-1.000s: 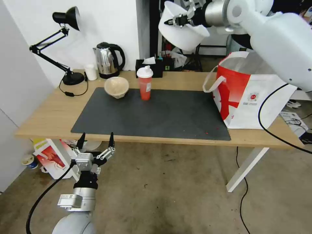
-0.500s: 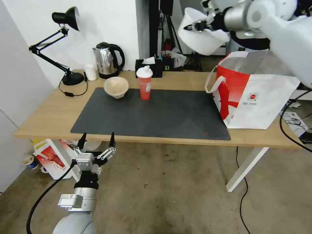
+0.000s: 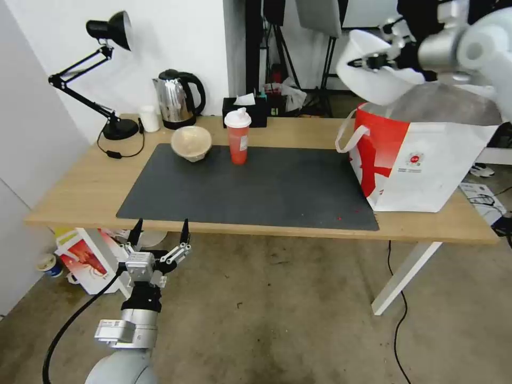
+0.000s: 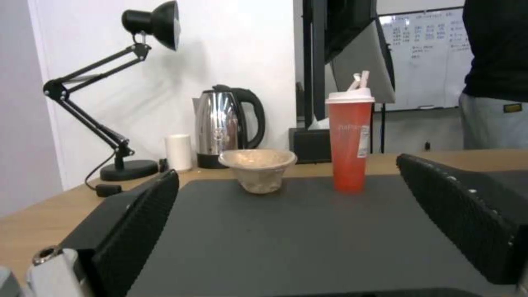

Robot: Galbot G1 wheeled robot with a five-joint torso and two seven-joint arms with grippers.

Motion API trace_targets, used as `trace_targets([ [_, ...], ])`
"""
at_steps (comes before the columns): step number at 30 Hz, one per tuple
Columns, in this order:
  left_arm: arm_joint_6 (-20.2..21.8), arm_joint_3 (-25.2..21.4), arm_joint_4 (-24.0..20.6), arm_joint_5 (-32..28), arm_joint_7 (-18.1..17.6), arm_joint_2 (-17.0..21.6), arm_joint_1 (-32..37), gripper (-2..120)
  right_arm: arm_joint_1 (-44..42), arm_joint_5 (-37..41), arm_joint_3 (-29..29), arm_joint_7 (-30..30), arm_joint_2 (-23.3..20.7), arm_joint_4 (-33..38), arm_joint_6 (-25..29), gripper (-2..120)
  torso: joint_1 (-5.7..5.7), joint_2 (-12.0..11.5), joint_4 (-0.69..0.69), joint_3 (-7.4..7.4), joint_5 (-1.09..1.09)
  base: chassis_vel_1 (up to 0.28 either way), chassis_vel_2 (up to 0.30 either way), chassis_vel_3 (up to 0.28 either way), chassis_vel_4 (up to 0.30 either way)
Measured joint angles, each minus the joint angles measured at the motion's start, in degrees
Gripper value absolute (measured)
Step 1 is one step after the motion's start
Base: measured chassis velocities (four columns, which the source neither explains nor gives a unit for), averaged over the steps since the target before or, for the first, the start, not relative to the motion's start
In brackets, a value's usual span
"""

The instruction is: Pick up the trash from the table and place it into the takeout bag.

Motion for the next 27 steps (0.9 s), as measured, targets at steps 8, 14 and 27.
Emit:
trace_targets([
  [8,0.0,0.62,0.06,0.04,0.13,0.04,0.02,99,-7.07,-0.88,7.35,-1.09,-5.79,1.45,0.02,0,0.0,0.0,-0.02,0.0,-0.01,0.0,0.0,0.0,0.0],
  [14,0.0,0.99,0.14,0.05,0.18,0.0,-0.07,99,-13.39,-2.1,12.28,-1.51,-7.07,1.19,0.03,0,0.0,0.01,-0.02,0.0,0.0,0.0,0.0,0.0,0.0],
  [27,-0.06,0.79,-0.13,0.08,0.21,-0.03,0.15,99,-19.04,-3.44,16.03,-1.68,-6.91,0.71,0.08,0,0.0,0.0,-0.01,0.0,-0.01,0.0,0.0,0.0,0.0],
])
